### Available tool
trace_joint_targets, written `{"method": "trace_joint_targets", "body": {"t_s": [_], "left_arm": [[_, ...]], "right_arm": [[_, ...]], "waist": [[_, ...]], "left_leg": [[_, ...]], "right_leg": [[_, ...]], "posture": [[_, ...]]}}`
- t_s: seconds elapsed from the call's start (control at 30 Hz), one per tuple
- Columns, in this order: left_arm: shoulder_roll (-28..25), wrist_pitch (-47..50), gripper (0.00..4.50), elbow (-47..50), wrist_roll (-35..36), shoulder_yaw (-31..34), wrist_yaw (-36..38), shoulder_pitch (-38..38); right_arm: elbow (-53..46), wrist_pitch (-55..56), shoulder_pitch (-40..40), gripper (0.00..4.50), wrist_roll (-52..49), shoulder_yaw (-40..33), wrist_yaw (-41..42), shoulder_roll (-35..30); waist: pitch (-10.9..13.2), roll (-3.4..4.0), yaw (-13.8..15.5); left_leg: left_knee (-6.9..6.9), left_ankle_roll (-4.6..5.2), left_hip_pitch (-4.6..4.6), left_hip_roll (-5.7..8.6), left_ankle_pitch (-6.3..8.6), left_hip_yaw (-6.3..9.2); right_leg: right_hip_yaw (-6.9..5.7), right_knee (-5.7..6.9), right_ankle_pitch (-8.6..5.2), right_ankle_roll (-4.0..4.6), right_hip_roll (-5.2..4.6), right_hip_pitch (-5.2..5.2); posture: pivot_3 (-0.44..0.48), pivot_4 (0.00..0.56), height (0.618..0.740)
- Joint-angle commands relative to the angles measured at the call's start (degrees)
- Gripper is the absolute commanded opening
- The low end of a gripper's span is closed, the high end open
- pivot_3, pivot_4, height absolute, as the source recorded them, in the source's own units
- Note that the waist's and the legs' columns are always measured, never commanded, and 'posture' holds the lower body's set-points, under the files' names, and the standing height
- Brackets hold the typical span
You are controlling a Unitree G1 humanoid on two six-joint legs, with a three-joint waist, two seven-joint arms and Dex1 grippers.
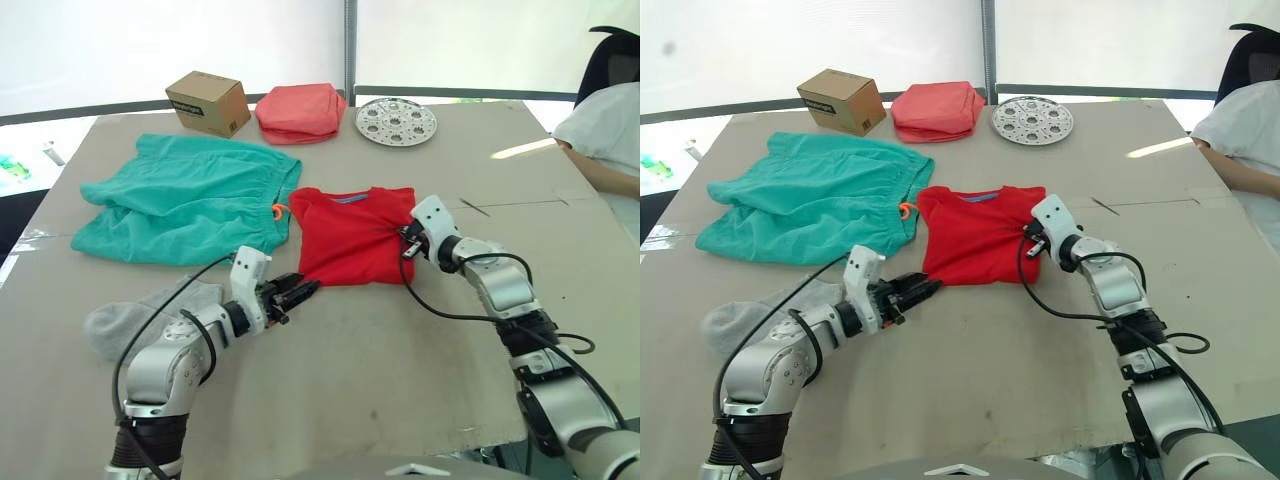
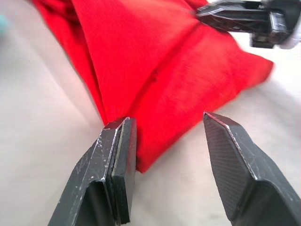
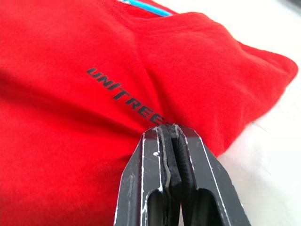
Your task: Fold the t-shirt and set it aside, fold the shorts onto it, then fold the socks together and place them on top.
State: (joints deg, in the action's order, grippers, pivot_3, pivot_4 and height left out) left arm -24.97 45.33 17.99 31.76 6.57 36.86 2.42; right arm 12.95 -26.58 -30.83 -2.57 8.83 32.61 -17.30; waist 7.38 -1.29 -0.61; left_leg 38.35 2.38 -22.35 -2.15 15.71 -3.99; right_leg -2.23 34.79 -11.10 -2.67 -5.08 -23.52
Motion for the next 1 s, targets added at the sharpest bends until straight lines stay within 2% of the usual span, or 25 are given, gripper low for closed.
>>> {"method": "trace_joint_targets", "body": {"t_s": [0.03, 0.1, 0.13, 0.2, 0.3, 0.43, 0.6, 0.77, 0.93, 1.0], "left_arm": [[0.20, 0.16, 2.47, 3.31, 1.74, 1.01, -1.08, -1.88], [0.20, -0.96, 2.47, 4.36, 3.18, 3.23, -0.83, -2.70], [0.14, -1.81, 2.72, 5.08, 4.49, 4.57, -0.04, -3.13], [-0.49, -2.06, 3.26, 6.65, 7.12, 7.14, 0.89, -3.71], [-3.35, -2.54, 4.50, 9.64, 10.15, 10.36, 3.34, -4.92], [-8.14, -2.31, 4.50, 13.37, 13.97, 13.17, 7.23, -7.27], [-13.92, -2.50, 4.50, 17.16, 20.16, 18.90, 13.69, -13.78], [-16.36, -5.15, 4.50, 15.85, 20.09, 21.79, 17.91, -18.45], [-17.76, -6.50, 4.50, 15.91, 19.78, 22.60, 17.80, -19.32], [-17.66, -6.93, 4.50, 15.60, 19.58, 22.27, 17.18, -19.16]], "right_arm": [[-9.69, -8.72, 1.45, 0.66, -8.06, -6.59, 1.24, 0.13], [-13.48, -12.85, 1.51, 1.51, -11.07, -9.11, 0.10, 0.75], [-14.90, -14.93, 1.19, 1.99, -12.53, -10.36, -0.64, 1.14], [-16.58, -18.30, -0.11, 2.92, -14.21, -12.38, -2.64, 1.85], [-16.88, -21.13, -2.48, 4.40, -14.78, -14.04, -6.28, 2.84], [-14.48, -22.77, -4.39, 4.46, -14.32, -13.75, -9.64, 4.00], [-5.44, -21.59, -6.31, 4.46, -11.66, -11.77, -14.78, 7.76], [4.10, -15.80, -7.01, 4.46, -9.97, -6.78, -10.78, 9.75], [9.26, -9.32, -5.50, 4.46, -3.71, 3.64, -4.04, 7.81], [10.46, -6.79, -4.93, 3.96, -0.40, 7.04, -3.14, 6.77]], "waist": [[0.01, 0.01, -0.11], [0.03, 0.03, -0.22], [0.03, 0.03, -0.30], [0.05, 0.01, -0.34], [0.06, 0.02, -0.27], [0.07, 0.05, -0.24], [0.14, 0.15, -0.38], [0.26, 0.35, -0.82], [0.18, 0.23, -1.61], [0.18, 0.23, -1.86]], "left_leg": [[-0.01, 0.00, 0.00, -0.01, 0.00, 0.00], [-0.03, 0.00, -0.01, -0.06, 0.00, 0.01], [-0.04, 0.00, -0.03, -0.07, 0.01, -0.01], [-0.04, 0.00, -0.05, -0.09, 0.01, -0.01], [-0.04, 0.00, -0.08, -0.12, 0.01, 0.00], [-0.04, 0.00, -0.10, -0.13, 0.02, -0.02], [-0.06, -0.01, -0.17, -0.13, 0.02, -0.01], [-0.07, -0.01, -0.18, -0.12, 0.02, -0.03], [-0.05, -0.01, -0.11, -0.13, 0.02, 0.00], [-0.06, -0.01, -0.02, -0.16, 0.02, -0.01]], "right_leg": [[0.00, -0.01, 0.00, 0.00, 0.06, -0.01], [0.00, -0.01, 0.00, 0.00, 0.10, -0.04], [0.00, -0.02, 0.00, 0.00, 0.11, -0.07], [0.00, -0.03, 0.00, 0.00, 0.15, -0.10], [0.00, -0.06, -0.01, 0.01, 0.15, -0.15], [0.00, -0.09, -0.01, 0.02, 0.12, -0.16], [-0.02, -0.15, -0.02, 0.03, 0.13, -0.21], [-0.02, -0.16, -0.02, 0.01, 0.15, -0.25], [-0.03, -0.16, -0.03, 0.00, 0.16, -0.23], [-0.02, -0.15, -0.03, 0.00, 0.17, -0.17]], "posture": [[0.000, 0.150, 0.740], [0.000, 0.150, 0.740], [0.000, 0.150, 0.740], [0.000, 0.150, 0.740], [0.000, 0.150, 0.740], [0.000, 0.150, 0.740], [0.000, 0.150, 0.740], [0.000, 0.150, 0.740], [0.000, 0.150, 0.740], [0.000, 0.150, 0.740]]}}
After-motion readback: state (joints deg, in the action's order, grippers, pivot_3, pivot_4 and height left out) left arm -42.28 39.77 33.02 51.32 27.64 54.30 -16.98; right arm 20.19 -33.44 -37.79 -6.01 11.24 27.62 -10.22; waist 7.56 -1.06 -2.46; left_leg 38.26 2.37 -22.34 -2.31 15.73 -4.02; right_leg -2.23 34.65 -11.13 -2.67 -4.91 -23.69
